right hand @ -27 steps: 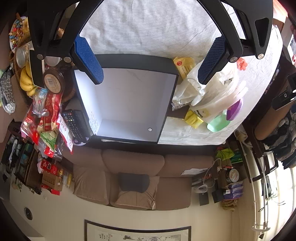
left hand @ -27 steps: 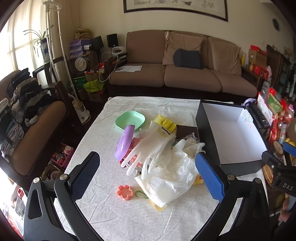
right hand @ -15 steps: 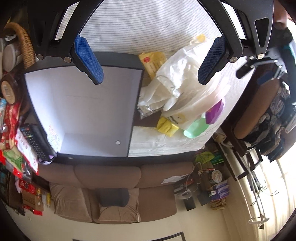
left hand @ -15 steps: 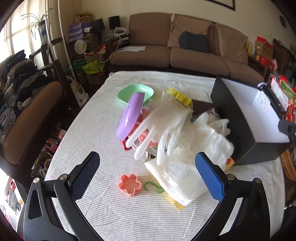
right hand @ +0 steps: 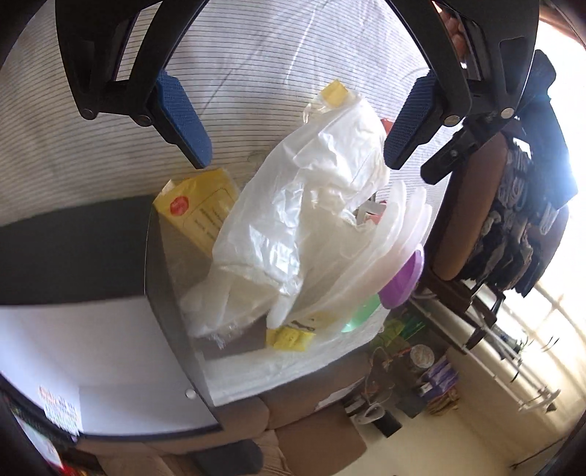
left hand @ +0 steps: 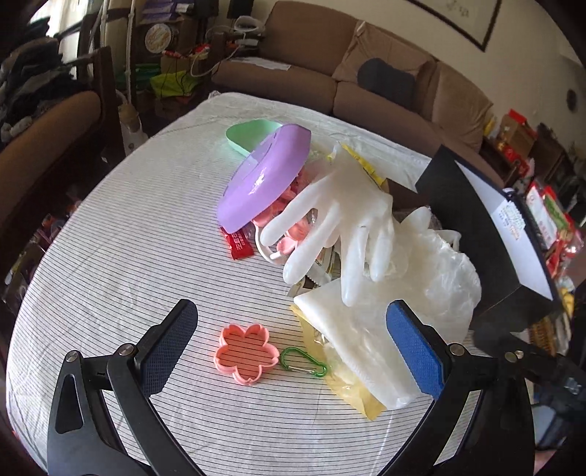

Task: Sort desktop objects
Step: 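Move the right gripper toward the white plastic bag in the pile, then close the right gripper on the white plastic bag and lift it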

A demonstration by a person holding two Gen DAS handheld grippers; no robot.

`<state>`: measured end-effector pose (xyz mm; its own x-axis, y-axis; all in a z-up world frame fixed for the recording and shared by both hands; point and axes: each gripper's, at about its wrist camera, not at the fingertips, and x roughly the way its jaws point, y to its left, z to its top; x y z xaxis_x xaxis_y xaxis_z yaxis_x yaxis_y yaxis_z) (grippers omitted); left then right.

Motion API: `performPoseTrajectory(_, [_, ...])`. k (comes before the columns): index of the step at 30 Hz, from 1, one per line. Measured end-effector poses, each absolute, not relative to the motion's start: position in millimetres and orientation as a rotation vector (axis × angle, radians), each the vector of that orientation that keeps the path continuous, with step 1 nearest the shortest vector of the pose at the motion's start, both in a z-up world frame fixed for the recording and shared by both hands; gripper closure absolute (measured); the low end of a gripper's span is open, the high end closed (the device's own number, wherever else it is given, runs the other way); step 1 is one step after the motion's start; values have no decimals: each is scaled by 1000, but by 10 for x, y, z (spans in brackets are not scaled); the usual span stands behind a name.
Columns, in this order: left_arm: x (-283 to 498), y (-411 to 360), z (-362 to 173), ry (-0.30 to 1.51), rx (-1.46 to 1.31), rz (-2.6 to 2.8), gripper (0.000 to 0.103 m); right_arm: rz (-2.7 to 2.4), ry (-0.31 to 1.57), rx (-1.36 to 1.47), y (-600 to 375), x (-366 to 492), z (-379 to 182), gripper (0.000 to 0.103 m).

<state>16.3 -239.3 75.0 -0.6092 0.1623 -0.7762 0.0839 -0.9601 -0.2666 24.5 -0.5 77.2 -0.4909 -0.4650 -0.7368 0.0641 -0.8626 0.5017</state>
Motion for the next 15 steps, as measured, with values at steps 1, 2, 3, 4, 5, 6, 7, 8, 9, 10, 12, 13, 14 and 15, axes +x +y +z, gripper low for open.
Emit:
performPoseTrajectory(1, [149,-2407,720,-427,-1388,2736,0,-2392,-638,1383,1,227,688,13])
performPoseTrajectory(2, [140,-2396,678,-409,-1414,2731,0,-2390,-666,1394,5,204,632,17])
performPoseTrajectory(3, [128,-2379,639,-393,-1439,2720,0,-2393,-680,1407,-1,175,577,24])
performPoseTrajectory(4, [123,-2370,595,-388,-1460,2705,0,-2390,-687,1421,-10,151,537,29])
performPoseTrajectory(5, [108,-2376,563,-398,-1478,2693,0,-2381,-696,1430,-20,132,502,34])
performPoseTrajectory(6, [102,-2391,542,-418,-1493,2684,0,-2377,-705,1439,-18,124,461,35])
performPoseTrajectory(7, [99,-2410,535,-450,-1506,2675,0,-2378,-710,1439,-13,128,449,35])
performPoseTrajectory(8, [103,-2447,538,-497,-1507,2662,0,-2382,-707,1428,-12,140,466,39])
performPoseTrajectory(9, [109,-2499,546,-551,-1501,2645,0,-2382,-696,1409,-26,149,466,53])
performPoseTrajectory(10, [112,-2552,550,-609,-1496,2623,0,-2369,-683,1387,-52,157,477,63])
performPoseTrajectory(12, [103,-2640,545,-712,-1500,2580,0,-2379,-623,1364,-104,183,567,77])
performPoseTrajectory(13, [102,-2679,541,-743,-1501,2570,0,-2383,-601,1334,-120,197,631,81])
performPoseTrajectory(14, [104,-2706,545,-759,-1502,2573,0,-2385,-585,1298,-137,215,697,86])
performPoseTrajectory(15, [108,-2725,564,-757,-1495,2585,0,-2390,-564,1265,-149,227,792,87])
